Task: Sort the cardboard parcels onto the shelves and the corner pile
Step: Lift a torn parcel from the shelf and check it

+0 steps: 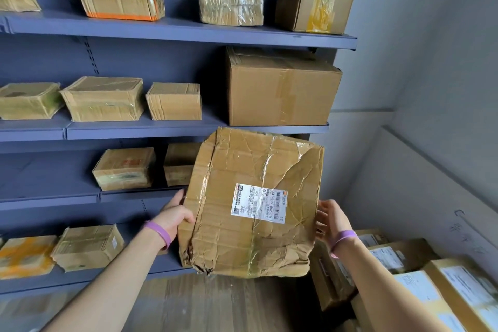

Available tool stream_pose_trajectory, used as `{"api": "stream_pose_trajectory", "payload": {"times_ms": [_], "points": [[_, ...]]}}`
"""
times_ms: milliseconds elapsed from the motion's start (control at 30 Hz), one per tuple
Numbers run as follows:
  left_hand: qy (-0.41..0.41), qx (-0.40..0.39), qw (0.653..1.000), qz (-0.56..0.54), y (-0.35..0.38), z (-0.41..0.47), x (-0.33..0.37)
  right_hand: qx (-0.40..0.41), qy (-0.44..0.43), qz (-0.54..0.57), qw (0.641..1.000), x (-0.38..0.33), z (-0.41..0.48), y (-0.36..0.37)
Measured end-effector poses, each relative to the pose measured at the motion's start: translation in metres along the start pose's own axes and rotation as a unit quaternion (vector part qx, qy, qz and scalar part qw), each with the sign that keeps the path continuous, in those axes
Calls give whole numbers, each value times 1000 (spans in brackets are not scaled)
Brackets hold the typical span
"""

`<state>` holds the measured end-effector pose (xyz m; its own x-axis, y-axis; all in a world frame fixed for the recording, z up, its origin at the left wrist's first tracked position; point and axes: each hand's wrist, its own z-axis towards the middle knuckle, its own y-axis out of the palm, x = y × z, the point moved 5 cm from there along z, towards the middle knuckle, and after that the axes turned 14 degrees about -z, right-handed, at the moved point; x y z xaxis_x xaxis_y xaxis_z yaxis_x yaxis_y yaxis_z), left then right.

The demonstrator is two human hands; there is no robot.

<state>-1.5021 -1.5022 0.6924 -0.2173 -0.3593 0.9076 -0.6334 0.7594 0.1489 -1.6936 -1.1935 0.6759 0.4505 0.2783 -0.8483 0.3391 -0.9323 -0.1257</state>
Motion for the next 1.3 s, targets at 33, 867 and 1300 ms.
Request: {"api": "stream_pose_trajectory", "payload": {"times_ms": [33,867,1300], "points": [[2,4,1000,6,-1,-1,-1,-1,11,6,1000,1,-1,0],[-26,24,990,-133,3,25,0,36,-76,-75,994,-10,4,-1],[-56,52,996,-55,49,75,-16,6,-16,-19,1000,9,61,-36]]}}
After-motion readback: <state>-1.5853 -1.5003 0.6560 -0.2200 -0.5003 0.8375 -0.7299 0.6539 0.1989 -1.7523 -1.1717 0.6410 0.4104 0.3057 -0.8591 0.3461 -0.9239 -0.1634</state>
